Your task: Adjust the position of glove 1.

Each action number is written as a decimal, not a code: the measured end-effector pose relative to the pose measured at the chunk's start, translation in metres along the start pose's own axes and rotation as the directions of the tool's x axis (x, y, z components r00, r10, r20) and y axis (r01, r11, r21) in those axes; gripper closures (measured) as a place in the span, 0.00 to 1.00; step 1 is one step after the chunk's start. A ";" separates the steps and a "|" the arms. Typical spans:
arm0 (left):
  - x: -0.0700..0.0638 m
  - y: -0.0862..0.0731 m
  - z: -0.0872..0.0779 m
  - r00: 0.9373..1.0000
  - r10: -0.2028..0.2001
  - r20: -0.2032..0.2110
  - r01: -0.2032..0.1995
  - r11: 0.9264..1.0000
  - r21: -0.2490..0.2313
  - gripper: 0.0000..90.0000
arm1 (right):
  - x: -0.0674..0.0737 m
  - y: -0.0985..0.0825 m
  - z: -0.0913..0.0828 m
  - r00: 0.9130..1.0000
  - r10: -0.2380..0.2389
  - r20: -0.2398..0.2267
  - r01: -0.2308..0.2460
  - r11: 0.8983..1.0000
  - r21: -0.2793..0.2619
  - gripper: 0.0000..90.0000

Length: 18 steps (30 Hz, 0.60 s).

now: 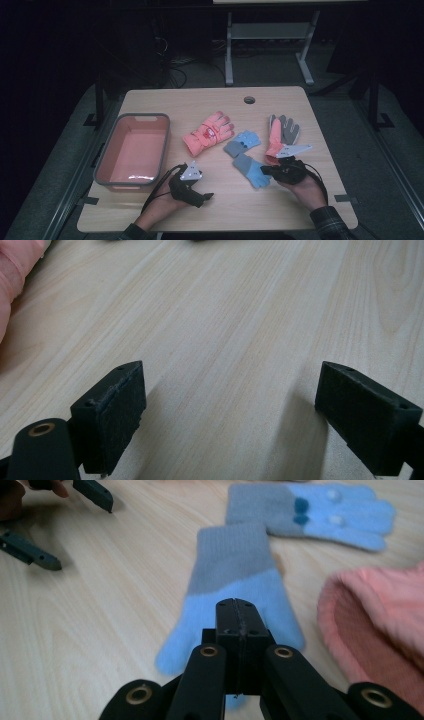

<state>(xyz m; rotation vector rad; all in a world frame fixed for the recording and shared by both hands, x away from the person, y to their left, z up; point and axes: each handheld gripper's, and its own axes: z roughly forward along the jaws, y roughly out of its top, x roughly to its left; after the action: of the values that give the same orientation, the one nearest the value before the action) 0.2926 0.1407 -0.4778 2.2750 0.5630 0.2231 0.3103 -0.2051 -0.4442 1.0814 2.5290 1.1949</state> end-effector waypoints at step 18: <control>0.001 0.000 -0.001 1.000 0.010 0.003 -0.010 1.000 0.006 0.14 | 0.001 0.042 0.049 0.999 -0.021 -0.034 0.021 1.000 -0.005 1.00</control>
<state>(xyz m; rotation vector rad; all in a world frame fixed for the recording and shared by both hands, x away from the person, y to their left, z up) 0.2929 0.1417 -0.4774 2.2841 0.5522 0.2233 0.3524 -0.1569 -0.4471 1.0390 2.5559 1.2232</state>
